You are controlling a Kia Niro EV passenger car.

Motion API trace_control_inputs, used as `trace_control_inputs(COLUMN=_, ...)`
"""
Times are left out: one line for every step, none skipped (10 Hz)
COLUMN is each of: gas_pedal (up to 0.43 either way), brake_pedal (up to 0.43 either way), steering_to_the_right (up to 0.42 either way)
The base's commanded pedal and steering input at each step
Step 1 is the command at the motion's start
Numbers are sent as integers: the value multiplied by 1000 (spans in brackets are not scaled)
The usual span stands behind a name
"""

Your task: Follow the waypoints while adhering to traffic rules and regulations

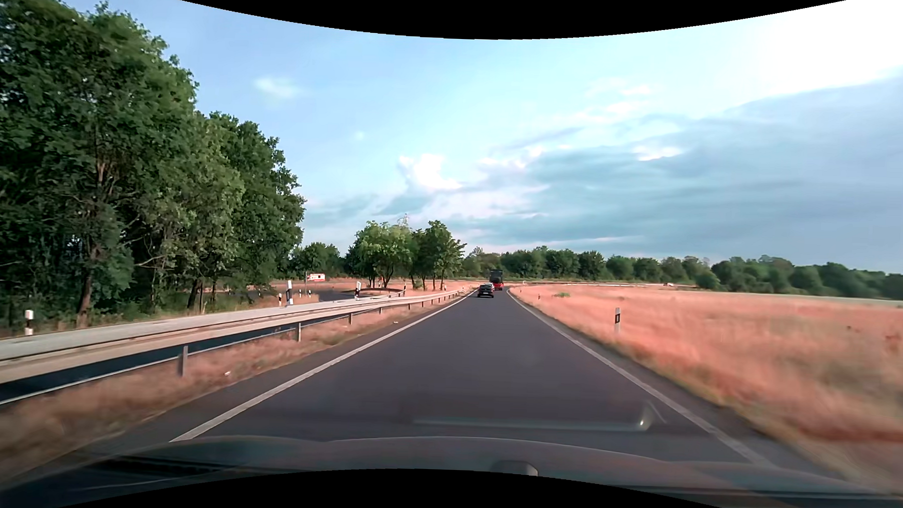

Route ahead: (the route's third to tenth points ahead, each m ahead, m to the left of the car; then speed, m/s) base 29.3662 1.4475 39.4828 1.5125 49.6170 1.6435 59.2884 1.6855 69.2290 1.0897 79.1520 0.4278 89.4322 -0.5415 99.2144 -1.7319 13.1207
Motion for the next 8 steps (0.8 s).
trace_control_inputs(gas_pedal=248, brake_pedal=0, steering_to_the_right=-3)
trace_control_inputs(gas_pedal=248, brake_pedal=0, steering_to_the_right=-3)
trace_control_inputs(gas_pedal=248, brake_pedal=0, steering_to_the_right=-3)
trace_control_inputs(gas_pedal=248, brake_pedal=0, steering_to_the_right=-3)
trace_control_inputs(gas_pedal=248, brake_pedal=0, steering_to_the_right=-3)
trace_control_inputs(gas_pedal=248, brake_pedal=0, steering_to_the_right=-3)
trace_control_inputs(gas_pedal=248, brake_pedal=0, steering_to_the_right=-3)
trace_control_inputs(gas_pedal=248, brake_pedal=0, steering_to_the_right=-3)
